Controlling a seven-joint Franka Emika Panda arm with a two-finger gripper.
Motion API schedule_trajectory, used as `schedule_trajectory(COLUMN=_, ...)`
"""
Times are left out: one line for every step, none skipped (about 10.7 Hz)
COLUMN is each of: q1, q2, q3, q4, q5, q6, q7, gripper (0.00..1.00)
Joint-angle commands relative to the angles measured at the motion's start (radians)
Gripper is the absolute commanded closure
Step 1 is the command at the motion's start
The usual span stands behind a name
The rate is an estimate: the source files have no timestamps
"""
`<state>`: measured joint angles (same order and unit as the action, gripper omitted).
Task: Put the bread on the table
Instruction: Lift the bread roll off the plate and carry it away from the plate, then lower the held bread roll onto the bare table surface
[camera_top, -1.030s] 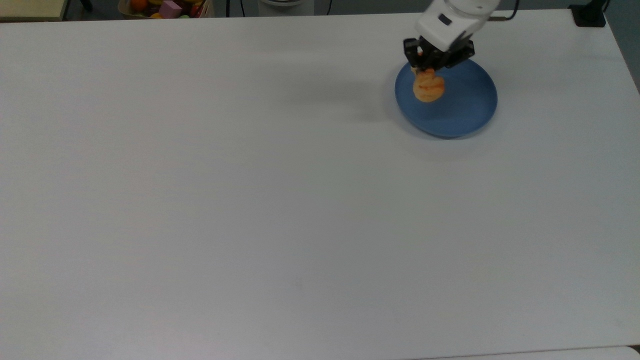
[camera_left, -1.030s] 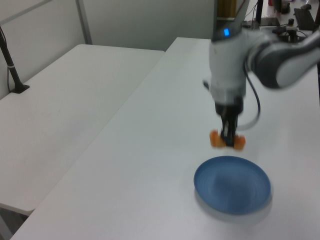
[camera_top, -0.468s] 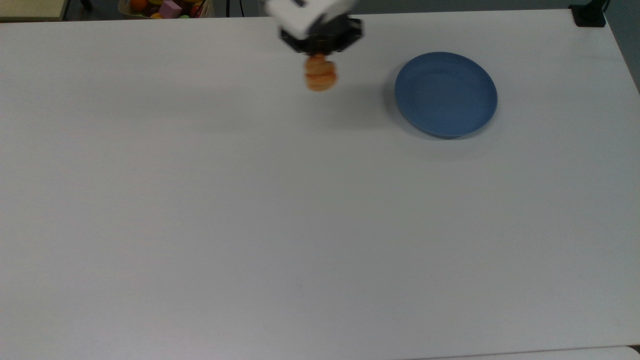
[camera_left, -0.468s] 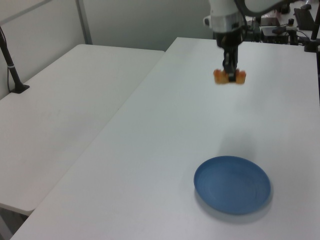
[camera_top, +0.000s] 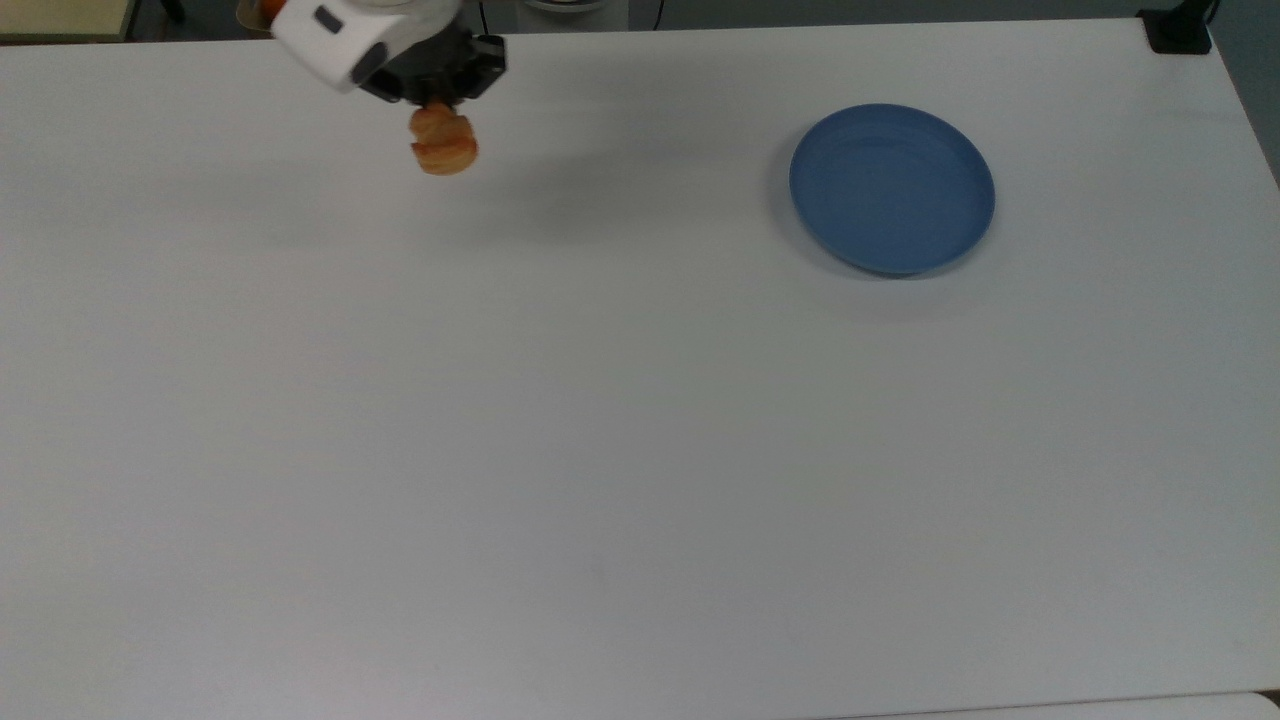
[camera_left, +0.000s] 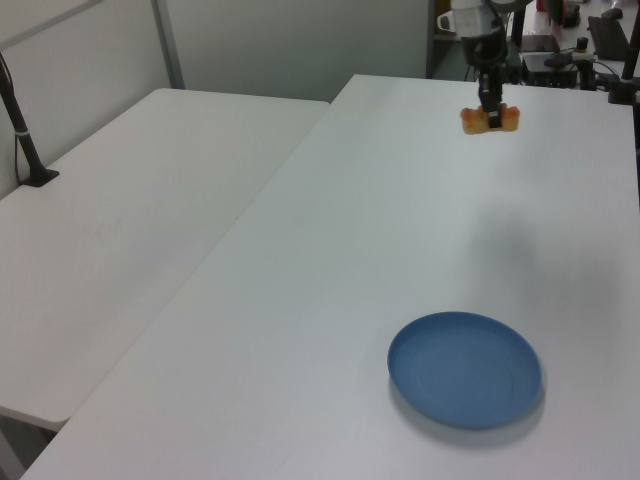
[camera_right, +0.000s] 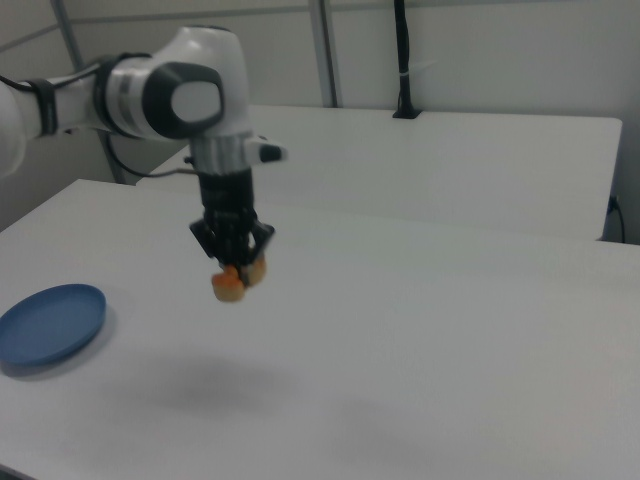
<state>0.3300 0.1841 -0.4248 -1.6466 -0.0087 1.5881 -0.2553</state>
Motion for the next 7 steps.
schedule_trajectory(q1=-0.015, q2=-0.031, q3=-0.048, q4=-0.204, q5=0.013, q6=0.276, q7=-0.059, gripper=0.98)
schedule_trajectory(q1=-0.023, q2=-0.028, q3=-0.043, q4=-0.269, q5=0.009, q6=0.365, q7=-0.059, gripper=0.97)
schedule_trajectory(q1=-0.025, q2=-0.023, q3=-0.04, q4=-0.307, q5=0.006, q6=0.424, q7=-0.059, gripper=0.95)
schedule_trajectory(q1=-0.025, q2=-0.015, q3=-0.037, q4=-0.327, q5=0.006, q6=0.458, q7=-0.056, gripper=0.95)
schedule_trajectory(q1=-0.025, q2=0.003, q3=-0.034, q4=-0.341, q5=0.006, q6=0.476, q7=-0.052, gripper=0.93)
schedule_trajectory(q1=-0.025, q2=0.027, q3=-0.02, q4=-0.349, q5=0.006, q6=0.501, q7=-0.047, gripper=0.9)
schedule_trajectory(q1=-0.029, q2=0.047, q3=-0.012, q4=-0.358, q5=0.006, q6=0.525, q7=-0.044, gripper=0.86)
